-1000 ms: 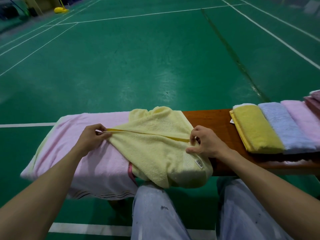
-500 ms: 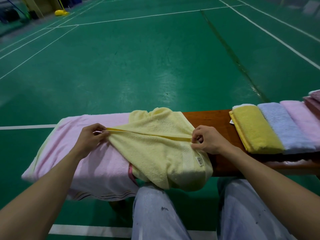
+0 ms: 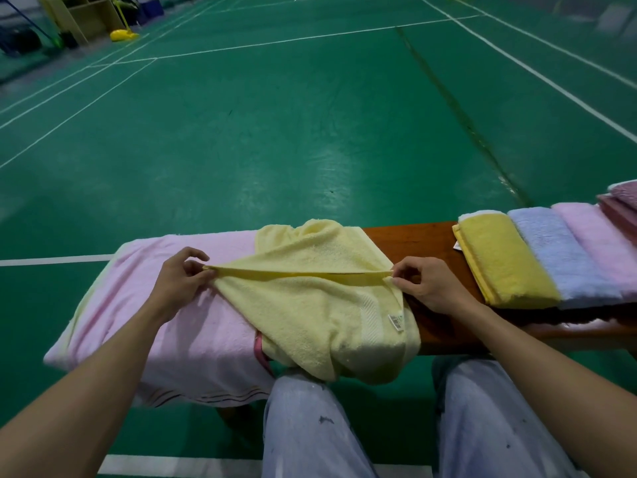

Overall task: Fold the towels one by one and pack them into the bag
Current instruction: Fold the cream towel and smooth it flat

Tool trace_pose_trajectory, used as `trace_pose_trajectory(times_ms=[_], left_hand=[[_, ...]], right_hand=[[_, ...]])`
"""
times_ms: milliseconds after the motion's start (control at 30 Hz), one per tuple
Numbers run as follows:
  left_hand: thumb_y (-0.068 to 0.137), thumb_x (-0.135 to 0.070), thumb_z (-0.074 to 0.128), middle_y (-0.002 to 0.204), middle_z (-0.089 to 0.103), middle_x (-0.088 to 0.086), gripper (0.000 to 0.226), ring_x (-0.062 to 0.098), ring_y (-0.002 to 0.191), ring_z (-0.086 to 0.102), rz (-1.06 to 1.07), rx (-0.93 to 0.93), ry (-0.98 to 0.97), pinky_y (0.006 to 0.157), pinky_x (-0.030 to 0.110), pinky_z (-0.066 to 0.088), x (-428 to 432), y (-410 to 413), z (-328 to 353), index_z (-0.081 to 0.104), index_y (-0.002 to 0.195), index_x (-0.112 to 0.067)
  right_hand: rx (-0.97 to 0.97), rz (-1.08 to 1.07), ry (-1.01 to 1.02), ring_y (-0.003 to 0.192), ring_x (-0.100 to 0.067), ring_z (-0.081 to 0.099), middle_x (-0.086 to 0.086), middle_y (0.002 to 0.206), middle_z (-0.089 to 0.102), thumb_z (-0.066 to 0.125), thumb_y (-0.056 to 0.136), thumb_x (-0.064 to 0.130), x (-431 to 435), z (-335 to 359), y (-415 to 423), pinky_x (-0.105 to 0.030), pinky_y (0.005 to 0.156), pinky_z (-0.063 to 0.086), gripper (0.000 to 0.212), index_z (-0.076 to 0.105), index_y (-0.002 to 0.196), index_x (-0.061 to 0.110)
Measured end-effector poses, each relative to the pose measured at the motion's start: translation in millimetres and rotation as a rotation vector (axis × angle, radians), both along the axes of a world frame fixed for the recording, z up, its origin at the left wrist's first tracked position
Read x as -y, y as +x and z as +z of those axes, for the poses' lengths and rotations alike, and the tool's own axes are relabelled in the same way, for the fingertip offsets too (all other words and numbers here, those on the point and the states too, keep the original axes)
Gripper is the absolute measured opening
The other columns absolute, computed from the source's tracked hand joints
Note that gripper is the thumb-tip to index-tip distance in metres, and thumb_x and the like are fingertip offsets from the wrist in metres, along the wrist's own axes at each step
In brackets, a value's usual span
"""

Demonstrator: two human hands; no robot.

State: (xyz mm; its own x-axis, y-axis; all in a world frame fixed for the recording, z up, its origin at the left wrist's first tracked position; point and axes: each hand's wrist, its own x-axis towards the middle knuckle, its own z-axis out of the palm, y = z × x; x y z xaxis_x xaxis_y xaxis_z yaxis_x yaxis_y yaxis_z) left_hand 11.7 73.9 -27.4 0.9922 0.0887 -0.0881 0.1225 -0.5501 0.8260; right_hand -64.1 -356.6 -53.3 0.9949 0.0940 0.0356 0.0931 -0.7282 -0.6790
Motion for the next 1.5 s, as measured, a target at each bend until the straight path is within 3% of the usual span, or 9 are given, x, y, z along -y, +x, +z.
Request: trace_pose_trajectory(times_ms=[133, 400, 500, 600, 767, 833, 1267, 1400, 1500], left_hand=[[0.086, -0.002, 0.068, 0.081, 0.066, 0.018, 0.014, 0.019, 0.059, 0.055, 0.008, -0.015, -0.003, 0.051, 0.024, 0.048, 0, 1, 1, 0.061, 0.096, -0.009], [0.084, 0.0, 0.068, 0.085, 0.068, 0.016, 0.013, 0.023, 0.071, 0.06, 0.007, -0.002, -0.01, 0.067, 0.031, 0.054, 4, 2, 3, 0.064, 0.087, -0.011], [0.084, 0.001, 0.068, 0.083, 0.069, 0.009, 0.01, 0.017, 0.07, 0.06, -0.006, 0.056, 0.037, 0.067, 0.024, 0.049, 8, 1, 4, 0.066, 0.089, -0.008], [0.086, -0.001, 0.068, 0.081, 0.069, 0.009, 0.009, 0.02, 0.067, 0.059, -0.021, 0.079, 0.065, 0.07, 0.03, 0.049, 7, 3, 5, 0.067, 0.093, -0.007], [0.09, -0.001, 0.062, 0.073, 0.068, 0.014, 0.006, 0.023, 0.056, 0.054, -0.021, 0.074, 0.07, 0.054, 0.026, 0.049, 7, 3, 3, 0.066, 0.094, -0.004], [0.092, 0.001, 0.058, 0.075, 0.066, 0.017, 0.008, 0.024, 0.055, 0.057, -0.012, 0.059, 0.036, 0.05, 0.022, 0.051, 9, 3, 2, 0.065, 0.095, -0.001], [0.09, 0.003, 0.06, 0.09, 0.067, 0.022, 0.016, 0.026, 0.076, 0.066, 0.04, 0.001, -0.219, 0.062, 0.021, 0.058, 22, -9, 10, 0.061, 0.106, 0.001], [0.078, 0.002, 0.075, 0.092, 0.066, 0.013, 0.024, 0.022, 0.083, 0.063, 0.015, 0.061, -0.073, 0.063, 0.018, 0.055, 23, -11, 9, 0.066, 0.097, -0.007], [0.081, 0.004, 0.071, 0.091, 0.064, 0.023, 0.012, 0.026, 0.075, 0.063, 0.037, 0.098, -0.099, 0.059, 0.017, 0.056, 23, -13, 4, 0.067, 0.088, -0.004]], right_hand=[[0.032, -0.029, 0.058, 0.089, -0.01, 0.063, 0.0, 0.096, 0.069, 0.069, 0.089, 0.018, -1, -4, -1, -0.013, 0.074, 0.046, 0.01, 0.069, 0.098, 0.013], [0.031, -0.138, 0.252, 0.092, -0.013, 0.064, 0.003, 0.095, 0.067, 0.07, 0.088, 0.011, 2, -4, 2, -0.03, 0.083, 0.056, 0.011, 0.063, 0.094, 0.017], [-0.008, -0.125, 0.236, 0.098, -0.015, 0.063, 0.004, 0.1, 0.064, 0.068, 0.09, 0.013, 3, -1, 6, -0.03, 0.085, 0.054, 0.014, 0.059, 0.096, 0.022], [-0.039, -0.078, 0.158, 0.096, -0.016, 0.061, 0.002, 0.107, 0.062, 0.064, 0.093, 0.013, 5, 4, 6, -0.028, 0.075, 0.053, 0.017, 0.053, 0.098, 0.026], [-0.069, -0.087, 0.187, 0.048, -0.012, 0.054, -0.002, 0.105, 0.061, 0.057, 0.097, 0.009, 5, 12, 5, -0.023, 0.044, 0.045, 0.016, 0.047, 0.096, 0.022], [-0.098, -0.108, 0.237, 0.044, -0.015, 0.053, -0.004, 0.103, 0.06, 0.054, 0.098, 0.009, 3, 14, 4, -0.024, 0.04, 0.043, 0.015, 0.045, 0.095, 0.021], [-0.206, -0.328, 0.715, 0.079, -0.028, 0.074, -0.022, 0.109, 0.059, 0.05, 0.097, -0.002, -11, 23, 10, -0.024, 0.057, 0.058, 0.015, 0.043, 0.105, 0.009], [-0.185, -0.31, 0.453, 0.093, -0.022, 0.065, -0.009, 0.104, 0.06, 0.075, 0.079, 0.0, -3, 23, 10, -0.036, 0.076, 0.061, 0.038, 0.048, 0.1, 0.015], [-0.129, -0.323, 0.315, 0.088, -0.019, 0.065, -0.005, 0.101, 0.06, 0.074, 0.081, 0.0, -1, 21, 10, -0.035, 0.072, 0.061, 0.036, 0.048, 0.096, 0.019]])
